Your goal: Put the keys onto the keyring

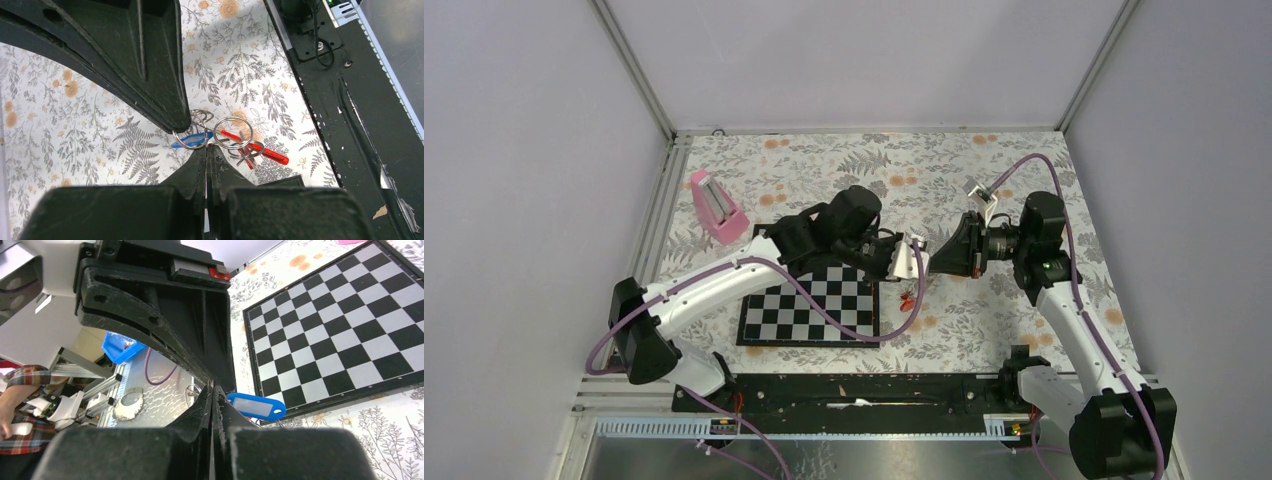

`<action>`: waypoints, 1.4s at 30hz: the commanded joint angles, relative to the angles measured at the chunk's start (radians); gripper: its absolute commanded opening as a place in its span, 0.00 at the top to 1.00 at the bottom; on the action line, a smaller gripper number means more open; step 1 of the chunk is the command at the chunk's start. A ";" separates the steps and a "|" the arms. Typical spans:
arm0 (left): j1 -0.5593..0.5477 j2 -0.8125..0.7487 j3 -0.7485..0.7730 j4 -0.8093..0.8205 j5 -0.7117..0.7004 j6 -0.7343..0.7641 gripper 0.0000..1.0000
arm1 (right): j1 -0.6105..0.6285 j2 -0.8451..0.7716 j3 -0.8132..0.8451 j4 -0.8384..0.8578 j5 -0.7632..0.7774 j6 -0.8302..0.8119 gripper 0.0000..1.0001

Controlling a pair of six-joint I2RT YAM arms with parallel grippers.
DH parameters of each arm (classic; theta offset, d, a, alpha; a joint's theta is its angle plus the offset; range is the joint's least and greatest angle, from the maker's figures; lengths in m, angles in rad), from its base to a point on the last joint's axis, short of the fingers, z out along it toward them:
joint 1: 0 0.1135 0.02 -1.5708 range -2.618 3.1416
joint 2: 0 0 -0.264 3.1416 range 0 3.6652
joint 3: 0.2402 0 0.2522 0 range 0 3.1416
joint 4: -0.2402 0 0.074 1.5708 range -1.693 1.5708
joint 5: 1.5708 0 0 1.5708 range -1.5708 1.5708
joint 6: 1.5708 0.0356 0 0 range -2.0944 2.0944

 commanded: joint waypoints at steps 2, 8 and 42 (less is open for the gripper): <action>-0.029 -0.038 -0.003 0.069 -0.039 -0.050 1.00 | -0.016 0.002 0.056 -0.109 0.083 -0.125 1.00; -0.062 -0.025 0.006 0.081 -0.121 -0.070 1.00 | -0.020 0.007 0.072 -0.172 0.131 -0.175 1.00; -0.157 0.056 -0.012 0.228 -0.592 -0.179 1.00 | -0.066 0.032 0.032 -0.074 0.237 -0.036 1.00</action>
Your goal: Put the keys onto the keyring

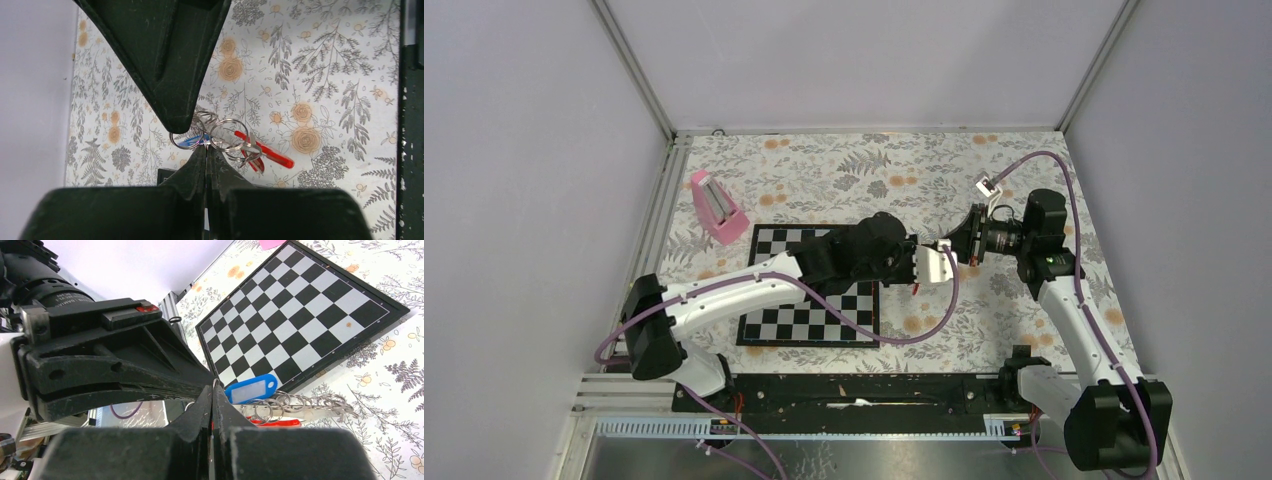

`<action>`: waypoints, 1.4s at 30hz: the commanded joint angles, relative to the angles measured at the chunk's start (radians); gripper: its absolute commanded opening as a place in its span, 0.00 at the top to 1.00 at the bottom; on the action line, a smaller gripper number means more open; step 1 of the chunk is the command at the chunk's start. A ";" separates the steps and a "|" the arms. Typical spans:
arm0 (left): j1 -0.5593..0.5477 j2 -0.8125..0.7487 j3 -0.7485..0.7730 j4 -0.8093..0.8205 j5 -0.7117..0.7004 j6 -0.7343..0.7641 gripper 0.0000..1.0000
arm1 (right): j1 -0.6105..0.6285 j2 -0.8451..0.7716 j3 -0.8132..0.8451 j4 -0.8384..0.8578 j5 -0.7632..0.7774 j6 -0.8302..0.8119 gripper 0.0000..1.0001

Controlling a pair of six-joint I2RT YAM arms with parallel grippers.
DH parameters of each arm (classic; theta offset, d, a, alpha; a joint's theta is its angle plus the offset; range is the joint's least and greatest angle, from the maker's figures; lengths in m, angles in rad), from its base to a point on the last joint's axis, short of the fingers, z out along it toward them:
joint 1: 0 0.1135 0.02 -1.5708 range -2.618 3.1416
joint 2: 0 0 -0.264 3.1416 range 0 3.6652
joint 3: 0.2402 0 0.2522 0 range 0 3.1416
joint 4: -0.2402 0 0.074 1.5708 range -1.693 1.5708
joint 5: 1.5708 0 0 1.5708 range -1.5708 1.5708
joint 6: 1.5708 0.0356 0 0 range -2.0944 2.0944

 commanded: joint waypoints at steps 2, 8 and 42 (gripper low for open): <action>-0.017 0.020 0.040 0.056 -0.057 -0.035 1.00 | -0.008 -0.005 0.000 0.071 0.013 0.025 1.00; -0.016 -0.020 -0.018 0.083 -0.105 -0.006 1.00 | -0.011 -0.019 -0.001 0.073 -0.022 0.013 1.00; 0.008 -0.016 0.059 0.003 -0.104 0.102 1.00 | -0.011 -0.030 -0.016 -0.042 0.049 -0.159 0.86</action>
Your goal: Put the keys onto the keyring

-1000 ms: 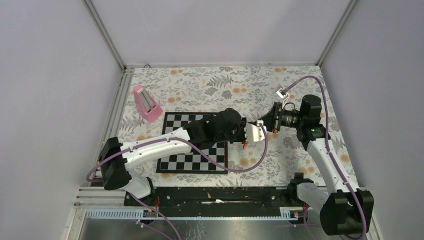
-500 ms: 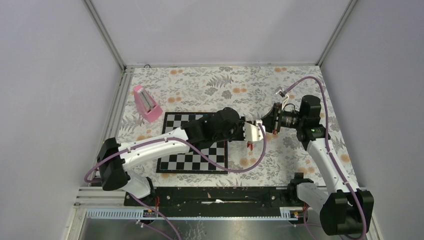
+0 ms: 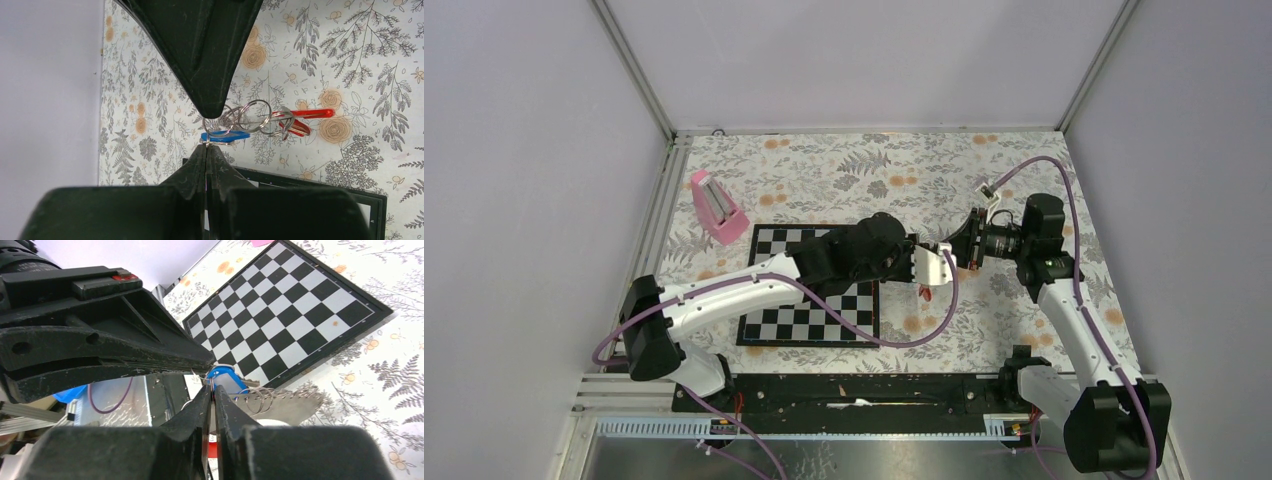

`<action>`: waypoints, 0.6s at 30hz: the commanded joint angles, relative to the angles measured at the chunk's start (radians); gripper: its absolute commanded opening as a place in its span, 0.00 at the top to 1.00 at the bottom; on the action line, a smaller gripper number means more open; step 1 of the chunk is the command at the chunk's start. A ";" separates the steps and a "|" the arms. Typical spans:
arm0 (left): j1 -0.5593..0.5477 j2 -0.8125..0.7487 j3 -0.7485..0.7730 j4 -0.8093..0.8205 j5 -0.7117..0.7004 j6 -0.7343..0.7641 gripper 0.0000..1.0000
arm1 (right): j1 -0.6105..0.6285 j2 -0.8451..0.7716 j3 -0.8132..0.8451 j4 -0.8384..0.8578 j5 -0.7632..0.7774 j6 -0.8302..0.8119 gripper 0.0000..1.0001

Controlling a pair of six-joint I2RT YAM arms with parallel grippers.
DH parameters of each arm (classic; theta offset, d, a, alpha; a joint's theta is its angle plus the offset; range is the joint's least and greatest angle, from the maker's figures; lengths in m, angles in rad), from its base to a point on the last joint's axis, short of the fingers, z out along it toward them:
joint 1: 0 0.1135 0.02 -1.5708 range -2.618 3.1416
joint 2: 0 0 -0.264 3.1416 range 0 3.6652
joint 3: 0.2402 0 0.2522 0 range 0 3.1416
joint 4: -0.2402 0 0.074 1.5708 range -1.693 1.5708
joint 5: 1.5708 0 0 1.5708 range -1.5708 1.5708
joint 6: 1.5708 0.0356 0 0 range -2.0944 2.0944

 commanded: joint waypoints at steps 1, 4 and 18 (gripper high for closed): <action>0.011 -0.016 0.052 0.004 -0.008 0.012 1.00 | -0.008 -0.030 0.016 -0.055 0.043 -0.066 0.83; 0.027 -0.028 0.038 0.007 0.002 0.007 1.00 | -0.008 -0.047 0.027 -0.091 0.047 -0.105 0.75; 0.086 0.001 0.088 -0.046 0.090 -0.198 1.00 | -0.008 -0.062 0.058 -0.256 0.004 -0.397 0.32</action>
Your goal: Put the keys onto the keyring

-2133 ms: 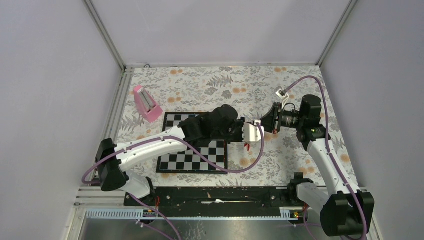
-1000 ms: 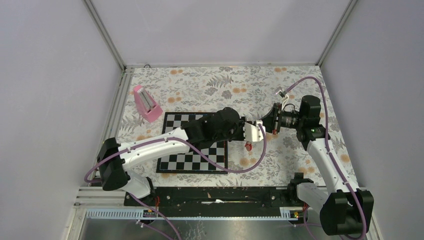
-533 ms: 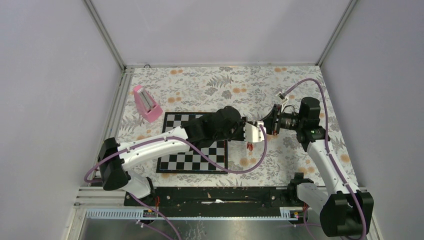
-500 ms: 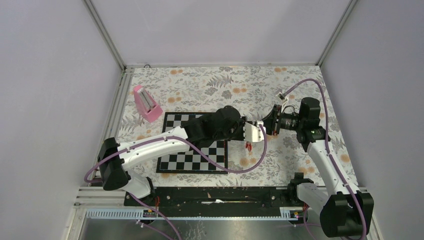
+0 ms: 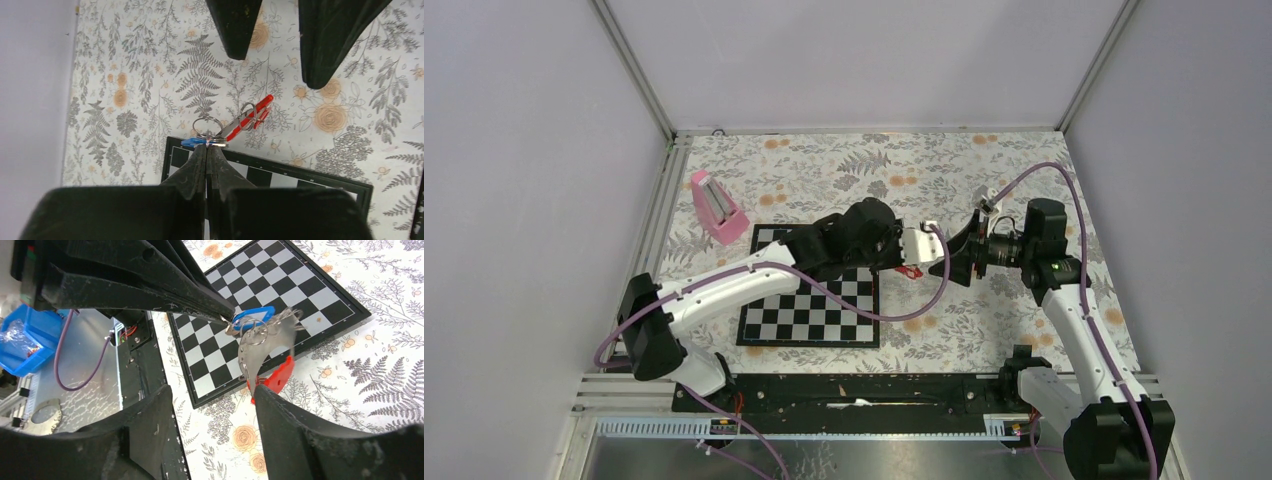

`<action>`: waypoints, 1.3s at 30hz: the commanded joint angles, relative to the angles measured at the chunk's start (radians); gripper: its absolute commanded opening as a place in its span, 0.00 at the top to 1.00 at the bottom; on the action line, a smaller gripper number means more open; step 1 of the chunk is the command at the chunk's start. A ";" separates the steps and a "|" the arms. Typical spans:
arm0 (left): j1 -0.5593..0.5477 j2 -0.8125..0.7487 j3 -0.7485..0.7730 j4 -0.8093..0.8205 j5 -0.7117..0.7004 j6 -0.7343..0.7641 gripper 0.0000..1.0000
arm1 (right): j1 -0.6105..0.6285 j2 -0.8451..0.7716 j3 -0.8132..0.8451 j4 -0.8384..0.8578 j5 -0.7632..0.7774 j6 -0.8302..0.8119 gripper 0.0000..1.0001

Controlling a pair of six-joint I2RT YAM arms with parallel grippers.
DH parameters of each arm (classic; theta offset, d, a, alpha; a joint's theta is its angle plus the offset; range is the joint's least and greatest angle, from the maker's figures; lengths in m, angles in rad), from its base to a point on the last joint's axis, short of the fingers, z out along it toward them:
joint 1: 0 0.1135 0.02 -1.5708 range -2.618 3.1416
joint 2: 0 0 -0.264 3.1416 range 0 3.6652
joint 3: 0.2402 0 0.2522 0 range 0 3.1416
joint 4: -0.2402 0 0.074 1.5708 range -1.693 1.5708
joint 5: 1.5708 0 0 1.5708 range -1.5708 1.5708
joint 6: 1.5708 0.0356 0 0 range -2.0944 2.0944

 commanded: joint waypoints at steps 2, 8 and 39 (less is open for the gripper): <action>0.002 0.016 0.098 0.012 0.070 -0.144 1.00 | -0.001 0.005 0.018 -0.007 0.000 -0.114 0.28; 0.006 0.033 0.127 0.003 0.139 -0.192 1.00 | 0.010 0.029 -0.001 -0.024 0.044 -0.236 0.23; 0.093 0.131 0.158 0.014 0.381 -0.317 1.00 | 0.029 0.025 0.032 -0.253 0.142 -0.534 0.28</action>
